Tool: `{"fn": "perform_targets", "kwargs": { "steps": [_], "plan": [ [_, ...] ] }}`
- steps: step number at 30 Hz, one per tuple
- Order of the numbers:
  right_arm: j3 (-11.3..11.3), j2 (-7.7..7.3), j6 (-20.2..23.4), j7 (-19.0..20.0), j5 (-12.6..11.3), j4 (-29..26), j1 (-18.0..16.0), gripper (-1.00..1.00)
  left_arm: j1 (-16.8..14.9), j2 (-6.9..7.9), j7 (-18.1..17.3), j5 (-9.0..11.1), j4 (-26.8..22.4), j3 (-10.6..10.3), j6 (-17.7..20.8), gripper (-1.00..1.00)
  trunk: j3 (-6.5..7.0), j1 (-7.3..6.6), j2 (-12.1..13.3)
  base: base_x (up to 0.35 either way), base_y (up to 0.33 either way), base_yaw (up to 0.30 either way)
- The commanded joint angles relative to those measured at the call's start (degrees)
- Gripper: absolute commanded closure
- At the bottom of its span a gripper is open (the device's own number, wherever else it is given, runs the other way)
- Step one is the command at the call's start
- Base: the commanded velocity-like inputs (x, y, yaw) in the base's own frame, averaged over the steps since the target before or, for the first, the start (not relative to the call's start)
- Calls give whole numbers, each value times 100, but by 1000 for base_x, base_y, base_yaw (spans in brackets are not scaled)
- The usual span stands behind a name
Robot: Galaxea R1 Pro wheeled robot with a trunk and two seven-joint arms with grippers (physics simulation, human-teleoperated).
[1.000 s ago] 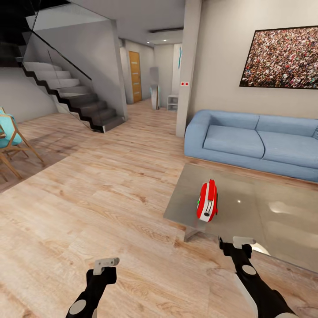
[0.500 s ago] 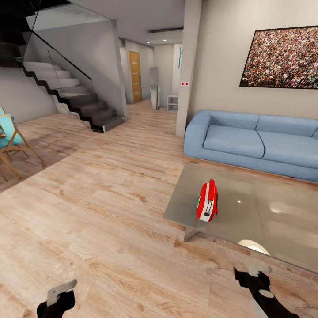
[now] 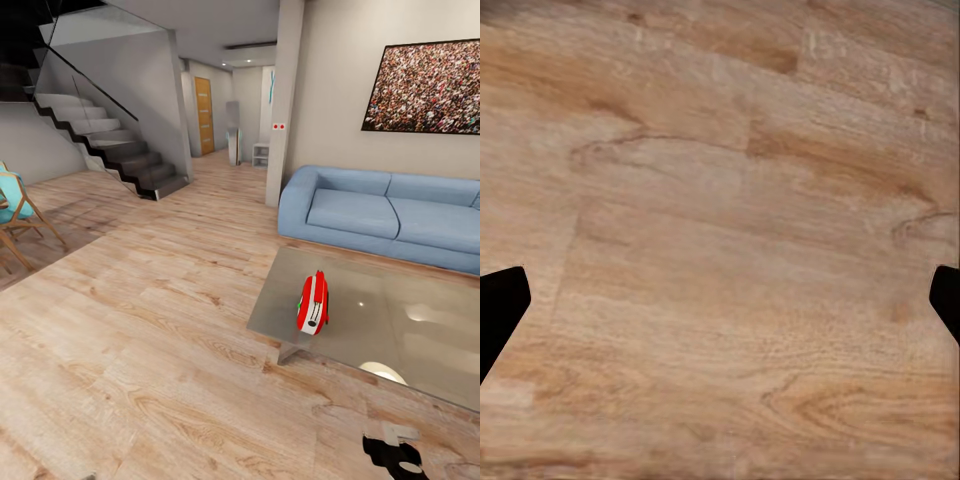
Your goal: Turn on the radio receiver that's on the table in the living room.
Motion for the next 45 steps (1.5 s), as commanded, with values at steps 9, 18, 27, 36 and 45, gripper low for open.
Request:
{"fn": "perform_targets", "kwargs": {
  "steps": [9, 18, 27, 36, 45],
  "plan": [
    [9, 81, 10, 13, -24, 802, -1, -100, 0, 47, 1, -6, 658, -3, -1, 100, 0, 0, 0, 0, 0, 0],
    [1, 227, 30, 22, -31, 1735, -1, -100, 0, 169, -7, -6, 1947, -70, 24, 100, 0, 0, 0, 0, 0, 0],
    [1, 408, 38, 61, -31, 1795, -1, -100, 0, 69, -15, 23, 3293, -48, 7, 100, 0, 0, 0, 0, 0, 0],
    [1, 429, 38, 62, -31, 1795, -1, -100, 0, -143, -24, 36, 3804, -39, 4, 100, 0, 0, 0, 0, 0, 0],
    [1, 430, 36, 62, -32, 1795, -1, -100, 0, -177, -25, 37, 3884, -39, 8, 100, 0, 0, 0, 0, 0, 0]
  ]
}}
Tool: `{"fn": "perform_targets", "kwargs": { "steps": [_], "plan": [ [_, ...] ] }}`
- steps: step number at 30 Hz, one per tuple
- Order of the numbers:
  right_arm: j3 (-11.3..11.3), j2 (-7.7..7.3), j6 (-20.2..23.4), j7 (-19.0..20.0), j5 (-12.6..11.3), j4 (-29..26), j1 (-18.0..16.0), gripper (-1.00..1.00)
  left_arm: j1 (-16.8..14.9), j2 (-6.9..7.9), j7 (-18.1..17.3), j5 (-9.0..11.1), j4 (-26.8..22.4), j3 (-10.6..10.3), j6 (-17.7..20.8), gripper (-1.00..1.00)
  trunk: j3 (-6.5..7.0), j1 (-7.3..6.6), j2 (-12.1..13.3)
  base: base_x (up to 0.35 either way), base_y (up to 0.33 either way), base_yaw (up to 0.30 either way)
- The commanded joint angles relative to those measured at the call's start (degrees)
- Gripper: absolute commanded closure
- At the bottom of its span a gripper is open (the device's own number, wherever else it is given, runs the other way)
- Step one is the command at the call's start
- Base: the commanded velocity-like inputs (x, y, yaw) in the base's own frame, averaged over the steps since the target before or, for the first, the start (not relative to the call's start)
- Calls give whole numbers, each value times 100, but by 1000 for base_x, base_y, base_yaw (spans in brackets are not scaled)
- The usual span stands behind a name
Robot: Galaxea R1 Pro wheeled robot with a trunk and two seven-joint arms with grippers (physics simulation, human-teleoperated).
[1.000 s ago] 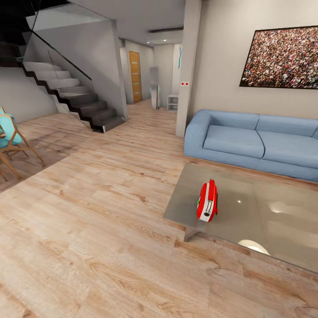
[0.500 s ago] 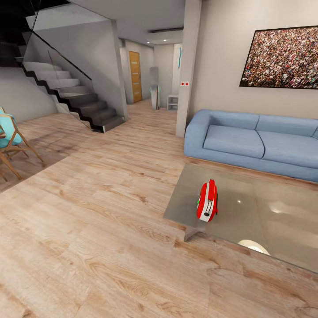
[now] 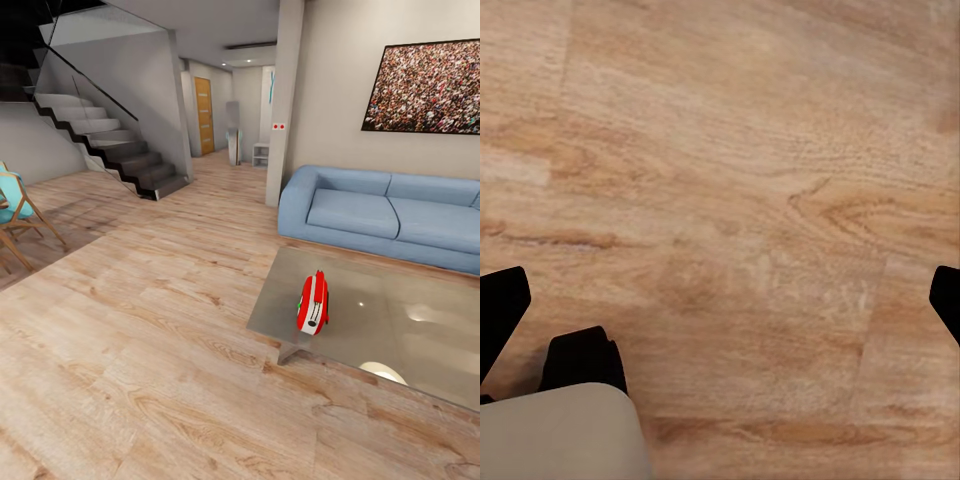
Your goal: Turn on the radio receiver that's on the table in the living room.
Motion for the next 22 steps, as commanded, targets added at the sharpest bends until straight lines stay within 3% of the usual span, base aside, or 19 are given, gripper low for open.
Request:
{"fn": "perform_targets", "kwargs": {
  "steps": [1, 22],
  "plan": [
    [0, 0, 3, 0, 0, 0, 0, -100, 0, 0, 0, 0, 1, 0, 0, 100, 0, 0, 0, 0, 0, 0],
    [0, 0, 1, 0, 1, 0, 0, -100, 0, 3, 2, -11, 209, 3, -8, 100, 0, 0, 0, 0, 0, 0]
  ]
}}
